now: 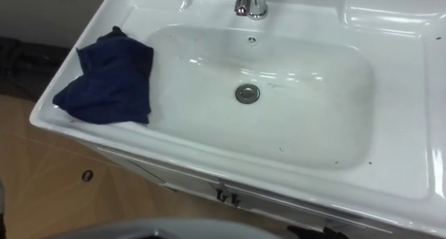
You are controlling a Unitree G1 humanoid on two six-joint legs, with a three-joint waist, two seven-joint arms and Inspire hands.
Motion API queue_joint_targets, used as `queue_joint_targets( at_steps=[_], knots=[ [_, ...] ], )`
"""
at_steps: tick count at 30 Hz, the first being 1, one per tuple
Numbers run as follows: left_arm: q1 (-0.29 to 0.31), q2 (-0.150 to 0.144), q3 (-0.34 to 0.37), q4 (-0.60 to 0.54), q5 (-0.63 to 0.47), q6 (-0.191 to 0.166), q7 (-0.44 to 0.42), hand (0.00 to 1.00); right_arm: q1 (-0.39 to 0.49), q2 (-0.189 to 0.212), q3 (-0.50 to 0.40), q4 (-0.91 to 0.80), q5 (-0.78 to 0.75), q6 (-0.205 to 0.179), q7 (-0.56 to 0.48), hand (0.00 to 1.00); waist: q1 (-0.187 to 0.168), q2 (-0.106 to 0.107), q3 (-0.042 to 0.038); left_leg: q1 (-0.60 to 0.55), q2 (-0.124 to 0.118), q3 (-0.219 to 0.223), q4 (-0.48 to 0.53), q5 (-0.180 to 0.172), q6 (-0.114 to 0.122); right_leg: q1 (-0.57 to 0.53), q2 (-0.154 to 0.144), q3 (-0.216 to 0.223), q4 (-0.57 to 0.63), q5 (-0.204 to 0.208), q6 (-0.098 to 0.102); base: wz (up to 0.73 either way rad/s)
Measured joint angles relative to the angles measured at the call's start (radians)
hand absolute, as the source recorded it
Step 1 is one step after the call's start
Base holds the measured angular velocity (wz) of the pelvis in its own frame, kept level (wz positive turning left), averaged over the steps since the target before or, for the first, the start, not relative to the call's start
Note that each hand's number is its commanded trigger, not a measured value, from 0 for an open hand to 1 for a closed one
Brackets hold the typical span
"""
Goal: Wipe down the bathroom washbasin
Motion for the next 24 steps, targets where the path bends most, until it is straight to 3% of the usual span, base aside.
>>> queue_joint_targets(
  at_steps=[5,6,7,11,14,17,19,24],
  knots=[
    [0.112,-0.019,0.001,0.206,0.003,0.002,0.001,0.0,0.002,0.002,-0.002,0.006,-0.07,0.025,-0.004,0.0,0.041,-0.023,-0.004,-0.006,-0.005,-0.011,-0.002,0.0,0.0,0.0,-0.003,-0.018,0.001,-0.001,0.002,0.13],
    [0.128,-0.019,0.001,0.244,0.004,0.003,0.0,0.0,0.002,0.005,0.0,0.007,-0.094,0.034,-0.002,0.0,0.051,-0.036,-0.0023,-0.012,-0.008,-0.027,-0.003,0.0,0.0,-0.001,-0.004,-0.032,0.0,-0.002,0.004,0.24],
    [0.129,-0.019,0.0,0.265,0.004,0.002,0.0,0.0,0.002,0.005,0.002,0.008,-0.096,0.04,-0.001,0.0,0.059,-0.029,-0.0024,-0.015,-0.009,-0.028,-0.003,0.0,0.0,-0.002,-0.004,-0.037,-0.001,-0.003,0.004,0.29],
    [0.171,-0.031,-0.034,0.439,-0.005,0.003,-0.001,0.0,-0.004,0.004,0.02,0.018,-0.097,0.075,0.007,0.0,0.08,-0.052,0.0018,-0.027,-0.021,-0.057,0.003,-0.002,0.005,-0.005,-0.014,-0.067,0.0,-0.011,0.016,0.23],
    [0.191,-0.046,-0.067,0.553,0.004,0.003,-0.024,0.0,-0.009,0.001,0.042,0.018,-0.11,0.087,0.02,0.0,0.095,-0.055,-0.0001,-0.035,-0.025,-0.062,0.019,-0.007,0.012,-0.003,-0.018,-0.073,0.002,-0.01,0.022,0.08],
    [0.199,-0.046,-0.086,0.657,0.021,0.007,-0.06,0.0,-0.023,-0.001,0.078,0.021,-0.131,0.089,0.042,0.0,0.095,-0.064,0.0053,-0.045,-0.026,-0.064,0.033,-0.009,0.016,-0.003,-0.021,-0.089,0.002,-0.006,0.025,0.06],
    [0.19,-0.047,-0.103,0.711,0.085,0.013,-0.087,0.0,-0.026,-0.003,0.078,0.023,-0.136,0.089,0.059,0.0,0.094,-0.065,0.007,-0.059,-0.027,-0.068,0.044,-0.012,0.021,-0.007,-0.023,-0.102,0.002,-0.006,0.028,0.19],
    [0.185,-0.05,-0.22,0.813,0.243,0.049,-0.203,0.0,-0.048,-0.019,0.101,0.041,-0.137,0.089,0.092,0.0,0.088,-0.064,0.0116,-0.095,-0.035,-0.082,0.07,-0.019,0.033,-0.02,-0.03,-0.119,0.006,-0.004,0.04,0.12]
  ],
)
